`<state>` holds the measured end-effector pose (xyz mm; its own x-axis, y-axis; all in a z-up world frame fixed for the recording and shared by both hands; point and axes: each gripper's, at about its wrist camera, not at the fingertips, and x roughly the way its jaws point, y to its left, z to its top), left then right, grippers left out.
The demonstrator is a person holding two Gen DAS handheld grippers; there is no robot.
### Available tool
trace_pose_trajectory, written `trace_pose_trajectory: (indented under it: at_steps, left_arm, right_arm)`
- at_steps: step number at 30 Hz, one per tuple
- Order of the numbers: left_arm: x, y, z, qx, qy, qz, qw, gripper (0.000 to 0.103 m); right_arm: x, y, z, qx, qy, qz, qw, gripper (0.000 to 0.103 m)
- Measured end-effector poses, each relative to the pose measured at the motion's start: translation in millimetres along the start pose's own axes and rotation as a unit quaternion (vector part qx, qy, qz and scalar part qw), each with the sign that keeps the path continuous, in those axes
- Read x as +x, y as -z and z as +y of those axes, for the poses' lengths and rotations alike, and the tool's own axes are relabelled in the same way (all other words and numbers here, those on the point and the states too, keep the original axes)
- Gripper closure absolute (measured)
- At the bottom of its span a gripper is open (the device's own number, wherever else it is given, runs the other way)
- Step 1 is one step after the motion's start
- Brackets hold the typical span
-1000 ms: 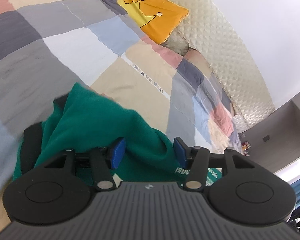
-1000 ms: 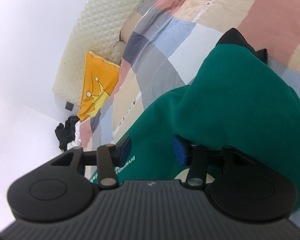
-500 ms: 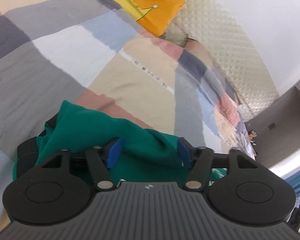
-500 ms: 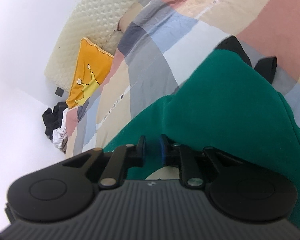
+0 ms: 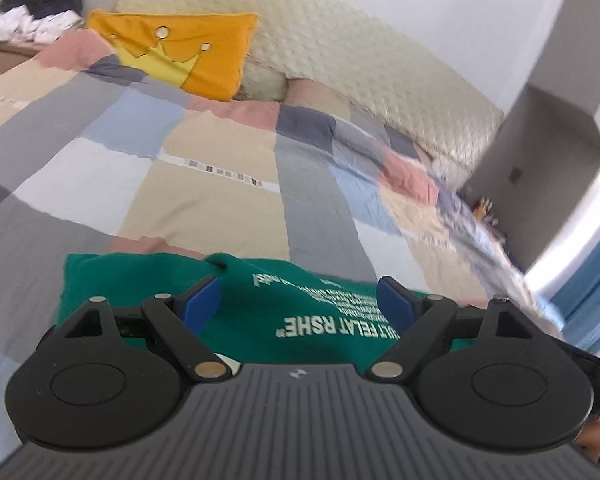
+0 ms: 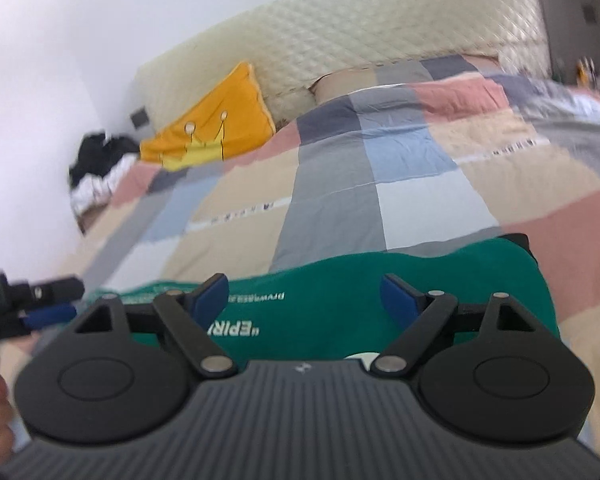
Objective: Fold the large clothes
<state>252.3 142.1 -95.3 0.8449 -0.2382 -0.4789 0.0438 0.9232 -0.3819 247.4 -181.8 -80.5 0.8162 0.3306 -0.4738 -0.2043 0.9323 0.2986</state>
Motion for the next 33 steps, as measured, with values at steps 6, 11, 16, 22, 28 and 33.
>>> trace_pose_trajectory:
  at_steps: [6,11,16,22,28,33]
  left_arm:
    - [26.0,12.0,-20.5,0.078,-0.073,0.017,0.9941,0.015]
    - [42.3,16.6,-12.3,0.067,-0.069,0.036,0.9947,0.015]
    - [63.8,22.0,-4.5,0.073,-0.078,0.061,0.9924,0.013]
    - [87.9,25.0,-7.4,0.096,-0.102,0.089,0.9861,0.009]
    - [100.4,21.2,-4.8,0.094,-0.108,0.102,0.9845,0.005]
    - [83.2,16.5,-8.5,0.089,-0.096,0.078,0.9883,0.006]
  right_arm:
    - [28.3,12.2,6.4,-0.056,0.017,0.018,0.998,0.019]
    - [40.1,17.2,-3.0,-0.036,0.005,0.022,0.999,0.018]
    - [59.2,20.8,-2.9,-0.047,0.004,0.043,0.998,0.018]
    - [75.0,30.5,5.9,-0.083,0.026,0.051,0.995,0.018]
    - [77.0,30.2,6.4,-0.086,0.028,0.059,0.994,0.018]
    - [63.0,25.8,7.6,-0.082,0.027,0.046,0.995,0.017]
